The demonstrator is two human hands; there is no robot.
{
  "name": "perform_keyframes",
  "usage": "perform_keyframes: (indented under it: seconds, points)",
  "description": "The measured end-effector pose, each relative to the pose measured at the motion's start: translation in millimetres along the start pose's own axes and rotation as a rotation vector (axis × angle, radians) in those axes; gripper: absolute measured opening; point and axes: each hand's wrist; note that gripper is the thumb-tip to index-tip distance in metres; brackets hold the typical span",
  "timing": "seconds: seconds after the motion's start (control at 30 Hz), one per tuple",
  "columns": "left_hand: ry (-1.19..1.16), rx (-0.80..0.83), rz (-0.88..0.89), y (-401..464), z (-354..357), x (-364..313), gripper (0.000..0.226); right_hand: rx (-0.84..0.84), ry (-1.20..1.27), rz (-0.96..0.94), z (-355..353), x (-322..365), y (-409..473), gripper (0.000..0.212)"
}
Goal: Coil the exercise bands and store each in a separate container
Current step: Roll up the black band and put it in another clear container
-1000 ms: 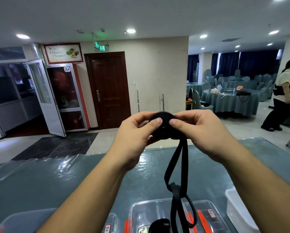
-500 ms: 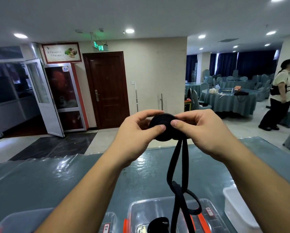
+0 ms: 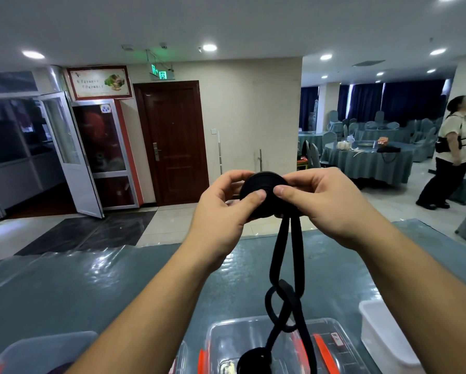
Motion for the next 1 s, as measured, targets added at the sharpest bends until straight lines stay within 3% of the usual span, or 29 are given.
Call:
perform_keyframes:
  seconds: [0.2, 0.3, 0.63, 0.73, 0.87, 0.93, 1.0]
  points:
    - [0.085, 0.032, -0.072, 0.9, -8.1, 25.4, 0.031, -0.188, -0.071, -0.037, 2.9, -7.2, 12.0, 0.013]
    - [0.14, 0.085, -0.169, -5.4, -19.1, 45.9, 0.027, -0.291, -0.054, -0.041, -1.8, -10.1, 17.8, 0.024]
    - [0.443, 0.256, -0.306, -17.0, -15.2, 84.7, 0.024, -0.455, -0.089, 0.033, -7.6, -16.3, 42.4, 0.02]
    - [0.522, 0.302, -0.359, -19.0, -9.7, 94.1, 0.053, -0.528, -0.067, 0.064, -10.0, -13.9, 54.2, 0.021]
    - [0.646, 0.428, -0.517, -32.3, 1.9, 120.3, 0.125, -0.601, -0.07, 0.049, -14.2, -7.1, 66.8, 0.022]
    - [0.695, 0.441, -0.607, -40.4, 8.3, 134.8, 0.139, -0.628, -0.067, 0.038, -16.2, -5.5, 70.1, 0.024]
    - [0.647, 0.419, -0.695, -46.3, 13.8, 148.4, 0.135, -0.648, -0.07, 0.037, -18.3, -5.3, 71.5, 0.024]
Point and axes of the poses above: each hand's wrist, its own y-axis towards the middle knuckle, its own z-axis out of the palm, x = y × z, and after that the axes turned 7 degrees about -x, right-handed
